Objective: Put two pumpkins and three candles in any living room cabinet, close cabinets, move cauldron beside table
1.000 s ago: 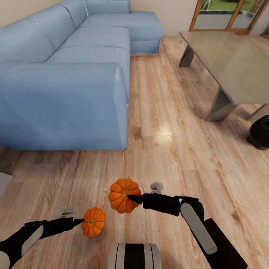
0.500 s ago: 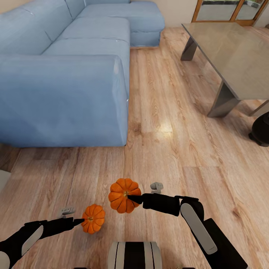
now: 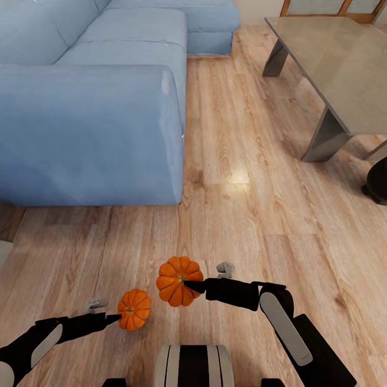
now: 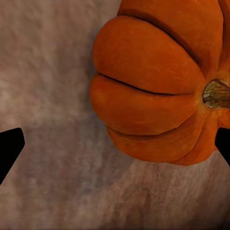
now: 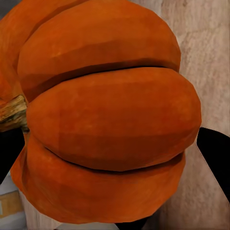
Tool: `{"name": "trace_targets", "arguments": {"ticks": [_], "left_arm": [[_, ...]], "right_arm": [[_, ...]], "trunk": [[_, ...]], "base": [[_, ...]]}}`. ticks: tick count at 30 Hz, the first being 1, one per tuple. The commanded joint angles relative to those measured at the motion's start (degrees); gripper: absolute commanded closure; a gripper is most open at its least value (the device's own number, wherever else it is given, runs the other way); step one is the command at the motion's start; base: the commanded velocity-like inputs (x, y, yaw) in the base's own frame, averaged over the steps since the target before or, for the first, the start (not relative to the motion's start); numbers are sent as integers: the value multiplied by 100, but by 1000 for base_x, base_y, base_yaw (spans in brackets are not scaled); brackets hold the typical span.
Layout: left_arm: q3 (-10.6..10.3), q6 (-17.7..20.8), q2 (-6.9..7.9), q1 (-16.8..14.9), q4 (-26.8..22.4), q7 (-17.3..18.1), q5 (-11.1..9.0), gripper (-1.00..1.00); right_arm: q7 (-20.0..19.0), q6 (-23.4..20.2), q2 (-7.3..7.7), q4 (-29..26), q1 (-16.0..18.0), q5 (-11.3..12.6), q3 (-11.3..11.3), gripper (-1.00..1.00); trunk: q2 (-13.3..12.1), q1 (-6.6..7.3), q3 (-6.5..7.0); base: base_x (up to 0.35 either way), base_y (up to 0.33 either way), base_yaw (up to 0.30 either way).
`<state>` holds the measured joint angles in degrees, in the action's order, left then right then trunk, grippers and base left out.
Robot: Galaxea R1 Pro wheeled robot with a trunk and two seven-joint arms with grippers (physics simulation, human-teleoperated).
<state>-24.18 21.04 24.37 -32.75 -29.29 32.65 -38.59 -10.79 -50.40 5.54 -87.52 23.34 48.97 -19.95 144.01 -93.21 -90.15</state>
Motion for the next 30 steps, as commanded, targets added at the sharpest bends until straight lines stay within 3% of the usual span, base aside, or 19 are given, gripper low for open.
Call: {"name": "trace_targets", "arguments": {"ticks": [1,8,10,13,30], "left_arm": [[-25,40,4,-3,-5,-5,-61,-100],[-25,40,6,-3,-7,69,-59,-100],[-25,34,12,-3,-7,397,-43,-100],[-25,26,18,-3,-5,548,-30,-100],[-25,31,50,-3,-6,619,-35,-100]], "right_arm": [[-37,-14,8,-2,4,-28,-1,100],[-37,-15,5,6,4,-28,-5,100],[-37,-14,5,11,3,-31,-5,100],[-37,-14,1,14,2,-34,-8,100],[-37,-14,17,8,3,-30,0,100]], "trunk": [[2,1,-4],[8,-12,-115],[8,-12,-115],[8,-12,-115],[11,-17,-159]], "base": [[0,0,0],[0,0,0],[0,0,0],[0,0,0],[20,0,0]]}}
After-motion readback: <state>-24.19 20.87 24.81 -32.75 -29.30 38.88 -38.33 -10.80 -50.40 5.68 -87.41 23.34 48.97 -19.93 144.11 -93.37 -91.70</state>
